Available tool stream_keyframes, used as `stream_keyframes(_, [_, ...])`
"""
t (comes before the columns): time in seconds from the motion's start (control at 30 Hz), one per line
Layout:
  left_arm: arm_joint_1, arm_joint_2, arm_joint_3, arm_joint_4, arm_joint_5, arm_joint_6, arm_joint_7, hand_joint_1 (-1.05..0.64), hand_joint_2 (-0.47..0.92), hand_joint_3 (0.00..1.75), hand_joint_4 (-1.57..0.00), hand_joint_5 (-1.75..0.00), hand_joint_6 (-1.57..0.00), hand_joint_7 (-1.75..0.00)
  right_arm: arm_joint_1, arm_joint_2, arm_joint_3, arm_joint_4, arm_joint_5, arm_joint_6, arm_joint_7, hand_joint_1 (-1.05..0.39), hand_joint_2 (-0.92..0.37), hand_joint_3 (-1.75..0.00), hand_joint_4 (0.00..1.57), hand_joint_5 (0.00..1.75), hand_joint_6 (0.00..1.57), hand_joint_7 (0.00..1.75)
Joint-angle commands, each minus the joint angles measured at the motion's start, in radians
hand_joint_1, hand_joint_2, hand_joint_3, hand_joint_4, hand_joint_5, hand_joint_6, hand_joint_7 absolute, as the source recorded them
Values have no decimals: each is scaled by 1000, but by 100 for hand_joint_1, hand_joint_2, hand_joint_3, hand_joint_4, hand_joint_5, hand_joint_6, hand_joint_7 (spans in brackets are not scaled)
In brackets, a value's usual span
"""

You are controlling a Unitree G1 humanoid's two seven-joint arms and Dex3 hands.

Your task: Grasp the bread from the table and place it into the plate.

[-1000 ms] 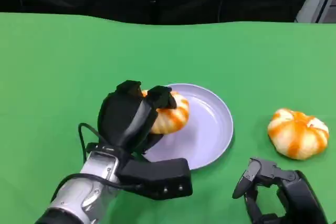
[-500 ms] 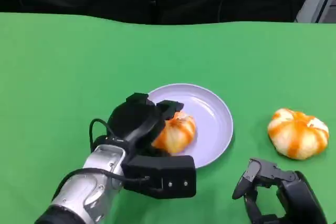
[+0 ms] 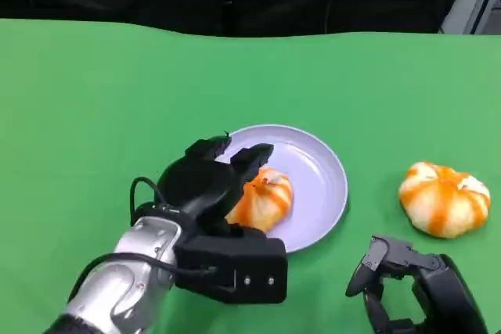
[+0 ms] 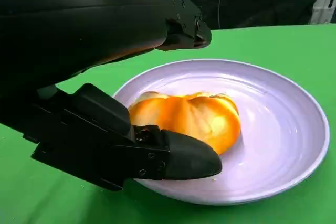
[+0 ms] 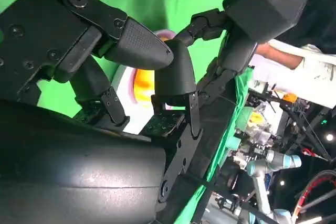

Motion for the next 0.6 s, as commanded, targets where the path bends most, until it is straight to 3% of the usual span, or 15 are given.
stream_keyframes(0.03, [47,47,24,-96,1,19,-20,-96,92,52,-1,-11,-11,0,11,-2,-4,-11,19,6,2,-58,-32,-146,92,175,85,149])
stream_keyframes(0.6, [312,163,165,-380,-33,-106,103,-75,92,36,-18,-31,-25,-5,6,-2,-4,-4,10,1,-3,-57,-32,-148,90,175,84,149])
